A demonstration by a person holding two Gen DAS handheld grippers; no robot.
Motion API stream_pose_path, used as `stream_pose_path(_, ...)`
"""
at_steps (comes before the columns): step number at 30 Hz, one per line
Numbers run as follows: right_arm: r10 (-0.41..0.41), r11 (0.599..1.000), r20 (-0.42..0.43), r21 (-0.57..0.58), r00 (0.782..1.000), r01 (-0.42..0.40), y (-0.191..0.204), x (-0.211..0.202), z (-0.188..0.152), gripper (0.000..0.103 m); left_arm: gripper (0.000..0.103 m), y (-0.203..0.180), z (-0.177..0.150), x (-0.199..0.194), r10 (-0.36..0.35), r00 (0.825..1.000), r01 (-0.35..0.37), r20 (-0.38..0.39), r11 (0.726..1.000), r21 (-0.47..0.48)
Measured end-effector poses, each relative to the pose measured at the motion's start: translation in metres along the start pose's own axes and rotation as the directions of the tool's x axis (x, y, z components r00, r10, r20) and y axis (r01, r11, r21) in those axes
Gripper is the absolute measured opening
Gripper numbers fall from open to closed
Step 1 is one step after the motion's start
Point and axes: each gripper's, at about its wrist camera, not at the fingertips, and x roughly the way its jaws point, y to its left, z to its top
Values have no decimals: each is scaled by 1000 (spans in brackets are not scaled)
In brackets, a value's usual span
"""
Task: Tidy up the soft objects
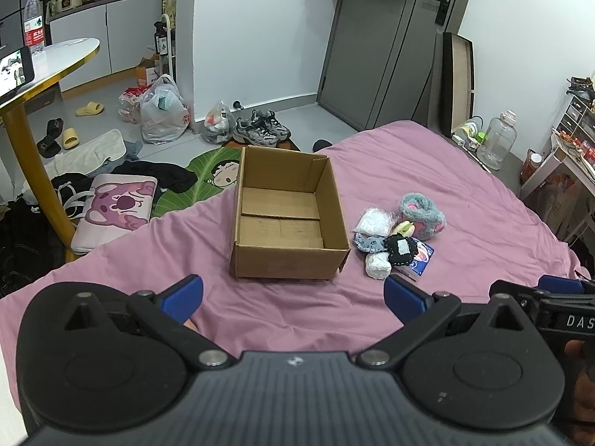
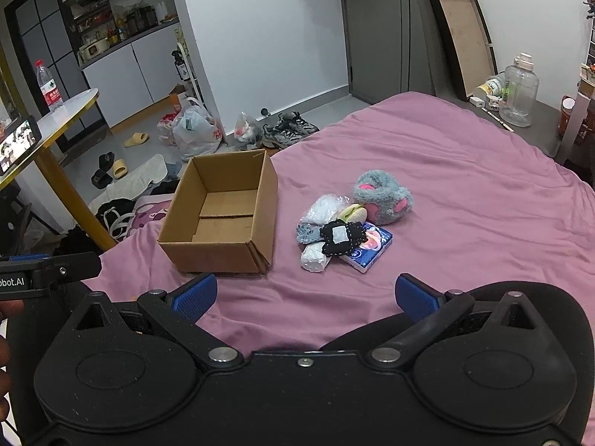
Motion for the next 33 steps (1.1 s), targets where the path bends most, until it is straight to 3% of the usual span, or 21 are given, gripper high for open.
stream_pose_path(33,-30,999,-21,24,999,31,-19,19,5,103,103,-1,4,14,8,1000,-8,-8,1000,20)
